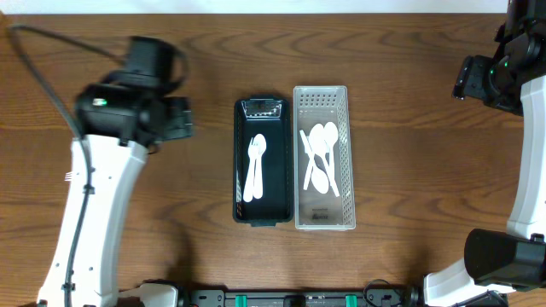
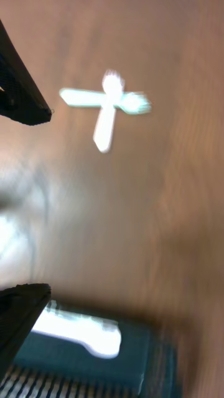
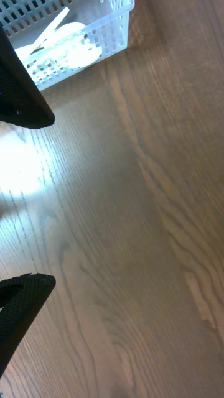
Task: Pack container
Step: 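Lower the left gripper onto the crossed forks and grasp one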
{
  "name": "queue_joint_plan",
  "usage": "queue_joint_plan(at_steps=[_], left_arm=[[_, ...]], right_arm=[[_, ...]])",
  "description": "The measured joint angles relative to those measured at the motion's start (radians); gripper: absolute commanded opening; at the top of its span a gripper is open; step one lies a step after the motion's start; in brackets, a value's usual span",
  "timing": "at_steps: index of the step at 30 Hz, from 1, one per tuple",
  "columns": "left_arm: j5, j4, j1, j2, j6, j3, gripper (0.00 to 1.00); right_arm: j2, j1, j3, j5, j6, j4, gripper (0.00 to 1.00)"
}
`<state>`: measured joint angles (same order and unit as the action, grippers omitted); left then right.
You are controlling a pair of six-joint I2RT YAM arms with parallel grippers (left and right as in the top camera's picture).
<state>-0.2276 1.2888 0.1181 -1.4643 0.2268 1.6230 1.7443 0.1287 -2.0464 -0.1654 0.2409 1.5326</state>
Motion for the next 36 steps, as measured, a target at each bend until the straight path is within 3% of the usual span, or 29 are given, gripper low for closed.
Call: queue_joint_plan(at_steps=[7, 15, 23, 36], left_arm=[[0.038, -0.069, -0.308, -0.009, -0.048, -0.114, 0.91], [0.127, -0.291, -0.511, -0.025, -0.159, -0.374, 0.98], [0.151, -0.444, -0.623, -0.027, -0.323, -0.508, 1.00], [0.162, -0.614, -0.729, -0.098, -0.457, -0.539, 0.99]], right_arm=[[0.000, 0.000, 0.000, 0.000, 0.000, -0.003, 0.78], [0.000, 0.000, 0.000, 0.000, 0.000, -0.001, 0.78], [0.000, 0.000, 0.000, 0.000, 0.000, 0.000, 0.78], [0.000, 0.000, 0.000, 0.013, 0.000, 0.000, 0.78]])
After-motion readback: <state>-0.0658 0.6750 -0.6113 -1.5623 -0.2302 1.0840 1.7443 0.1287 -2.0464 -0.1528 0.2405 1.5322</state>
